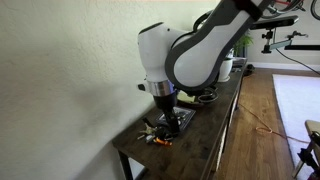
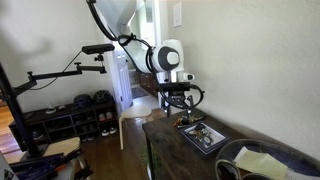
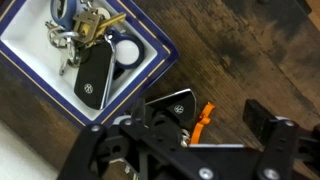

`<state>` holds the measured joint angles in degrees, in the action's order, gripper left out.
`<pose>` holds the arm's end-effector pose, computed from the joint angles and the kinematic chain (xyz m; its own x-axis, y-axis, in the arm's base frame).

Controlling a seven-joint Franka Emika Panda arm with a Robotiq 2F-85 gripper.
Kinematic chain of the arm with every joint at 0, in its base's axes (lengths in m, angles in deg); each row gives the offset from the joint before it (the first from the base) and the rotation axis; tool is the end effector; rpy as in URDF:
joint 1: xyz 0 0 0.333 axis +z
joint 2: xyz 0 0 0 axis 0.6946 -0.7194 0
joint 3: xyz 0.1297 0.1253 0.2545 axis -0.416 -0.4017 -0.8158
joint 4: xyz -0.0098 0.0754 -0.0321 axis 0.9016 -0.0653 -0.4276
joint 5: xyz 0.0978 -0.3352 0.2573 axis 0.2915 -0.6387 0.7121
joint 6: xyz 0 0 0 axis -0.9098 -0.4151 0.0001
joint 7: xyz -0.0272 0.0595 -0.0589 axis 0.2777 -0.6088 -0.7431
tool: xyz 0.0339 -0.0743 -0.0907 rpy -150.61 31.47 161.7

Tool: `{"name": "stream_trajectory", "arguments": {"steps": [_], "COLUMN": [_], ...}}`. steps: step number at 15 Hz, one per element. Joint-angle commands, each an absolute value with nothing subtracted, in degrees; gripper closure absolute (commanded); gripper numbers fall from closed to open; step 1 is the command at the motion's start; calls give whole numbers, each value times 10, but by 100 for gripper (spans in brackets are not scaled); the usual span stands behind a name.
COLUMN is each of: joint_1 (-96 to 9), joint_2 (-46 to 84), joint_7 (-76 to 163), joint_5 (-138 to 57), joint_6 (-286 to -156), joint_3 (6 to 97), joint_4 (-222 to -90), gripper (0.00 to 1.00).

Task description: Pick the keys and put them on the object

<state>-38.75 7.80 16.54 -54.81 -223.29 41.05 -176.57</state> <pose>0.6198 0.1250 0.1695 0.6891 0.7145 -0.1208 0.7246 -0.6819 0.1002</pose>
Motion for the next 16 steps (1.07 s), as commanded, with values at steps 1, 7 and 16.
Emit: {"name": "stream_trajectory", "arguments": {"steps": [1, 7, 16], "joint_1": [-382, -385, -384], "joint_2": [52, 5, -28], "joint_7": [143, 95, 58], "joint_5": [-566, -567, -579], "joint_6": [-2231, -2233, -2233], "joint_3": [412, 409, 409], "joint_4": [-1733, -1684, -1642], "gripper": [0, 0, 42]}}
